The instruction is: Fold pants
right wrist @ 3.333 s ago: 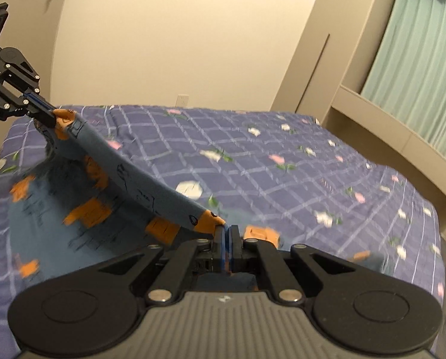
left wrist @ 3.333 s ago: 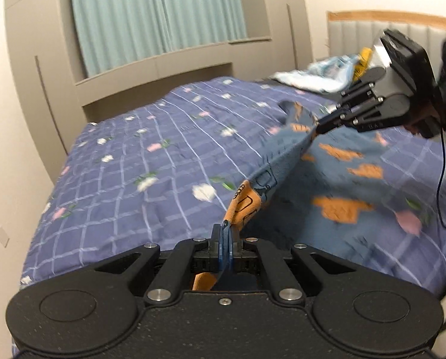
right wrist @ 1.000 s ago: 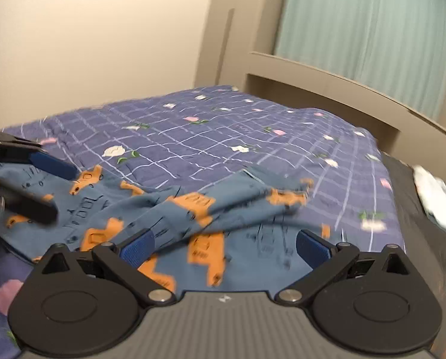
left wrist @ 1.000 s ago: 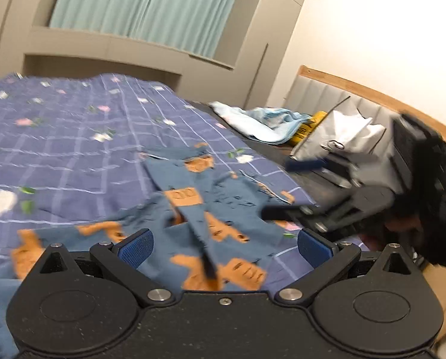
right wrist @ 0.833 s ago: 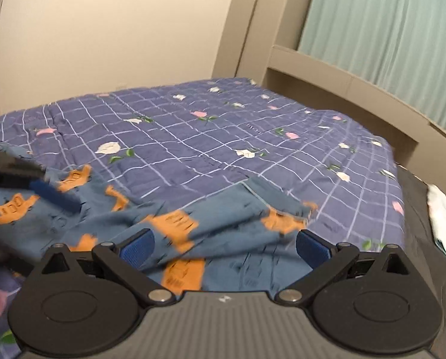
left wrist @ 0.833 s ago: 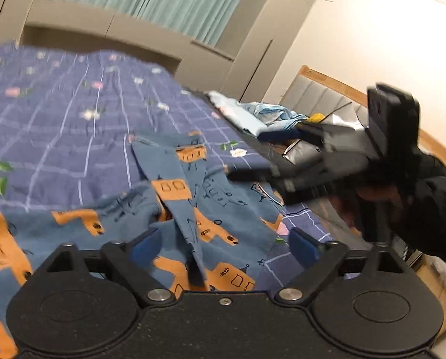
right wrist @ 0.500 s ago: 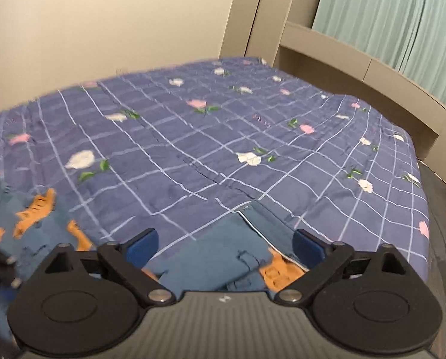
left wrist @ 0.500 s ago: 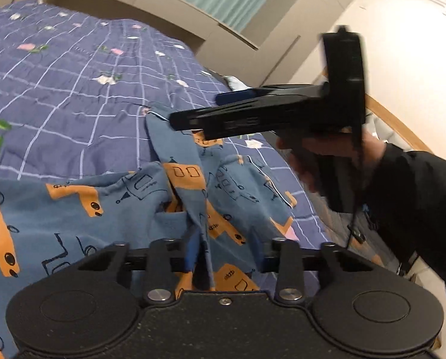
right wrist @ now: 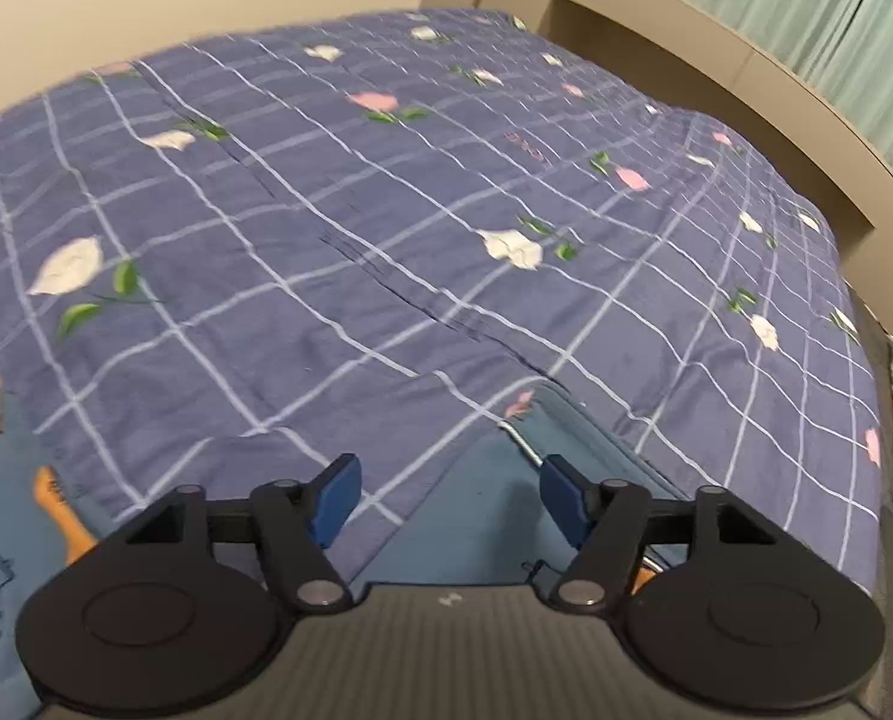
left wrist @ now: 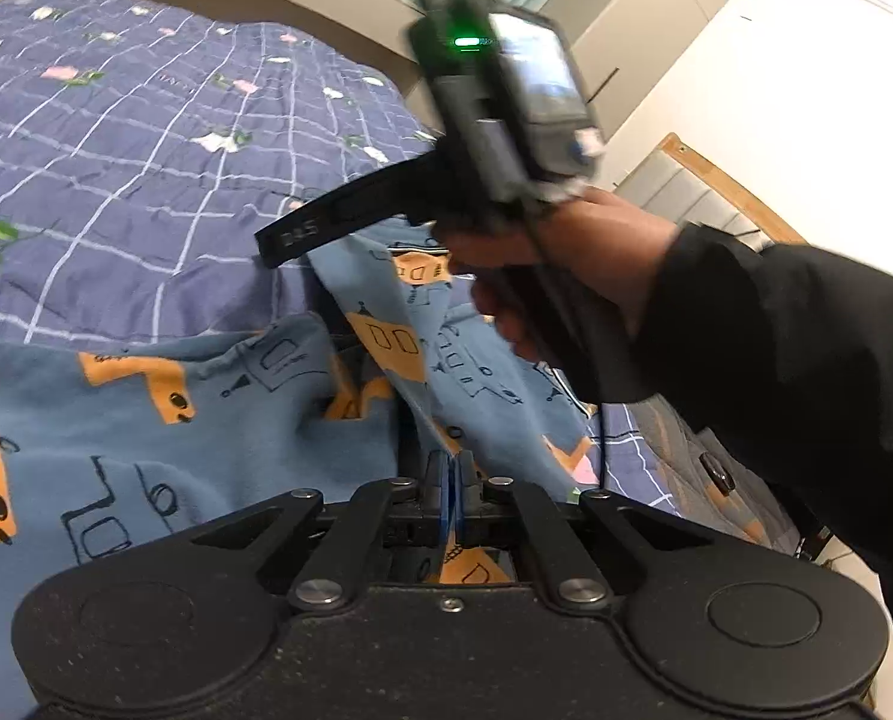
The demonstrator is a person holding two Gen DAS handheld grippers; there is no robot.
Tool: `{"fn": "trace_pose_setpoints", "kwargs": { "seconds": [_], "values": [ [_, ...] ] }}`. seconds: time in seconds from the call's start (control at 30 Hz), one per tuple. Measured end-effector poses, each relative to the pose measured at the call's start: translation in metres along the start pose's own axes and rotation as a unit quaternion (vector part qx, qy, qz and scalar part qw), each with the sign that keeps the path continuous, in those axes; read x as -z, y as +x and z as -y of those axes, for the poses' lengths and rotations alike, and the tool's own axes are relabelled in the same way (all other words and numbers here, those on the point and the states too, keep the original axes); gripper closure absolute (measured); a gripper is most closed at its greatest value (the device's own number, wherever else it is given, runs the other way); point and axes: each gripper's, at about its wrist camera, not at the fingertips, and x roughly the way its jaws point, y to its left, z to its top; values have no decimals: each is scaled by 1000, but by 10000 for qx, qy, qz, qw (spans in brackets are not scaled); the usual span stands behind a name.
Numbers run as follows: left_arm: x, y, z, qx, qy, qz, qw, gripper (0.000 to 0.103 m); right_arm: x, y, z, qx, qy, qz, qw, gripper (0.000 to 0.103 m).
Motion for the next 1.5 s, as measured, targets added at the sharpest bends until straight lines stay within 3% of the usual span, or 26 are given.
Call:
{"fn": "trace_pose_setpoints", "kwargs": {
  "seconds": [0.07,0.13,0.17,0.2,0.3,0.53,0.77,1.13,1.27,1.43,1.5],
  "values": [
    [2,0,6,-26,119,8,9999,103,-1,4,3,31,75,-86,9999,46],
    [2,-1,11,-66,245,33,9997,103,-1,5,8,33,215,-127,9997,63],
    [2,-2,14,-112,336,52,9994,103,-1,3,11,59,286,-111,9995,81],
    [2,-3,17,-158,426,73,9989,103,-1,0,14,123,345,-57,9993,91],
    [1,-4,22,-215,601,123,9979,103,4,-13,27,163,501,141,9985,99],
    [2,-9,40,-386,1014,175,9939,103,29,-67,64,198,1131,825,9900,99],
    [11,-7,68,-463,1584,103,9862,103,91,-126,103,411,1786,1338,9739,99],
    [39,19,83,-732,2294,-477,9694,103,207,-120,127,197,2899,1089,9506,99],
    [46,25,81,-806,2404,-669,9650,103,227,-114,118,148,2841,1043,9530,99],
    [50,29,79,-884,2414,-802,9631,103,238,-114,118,-107,2942,1122,9491,84],
    [50,31,78,-896,2410,-825,9628,103,240,-114,121,-153,3044,1154,9454,66]
  ]
}}
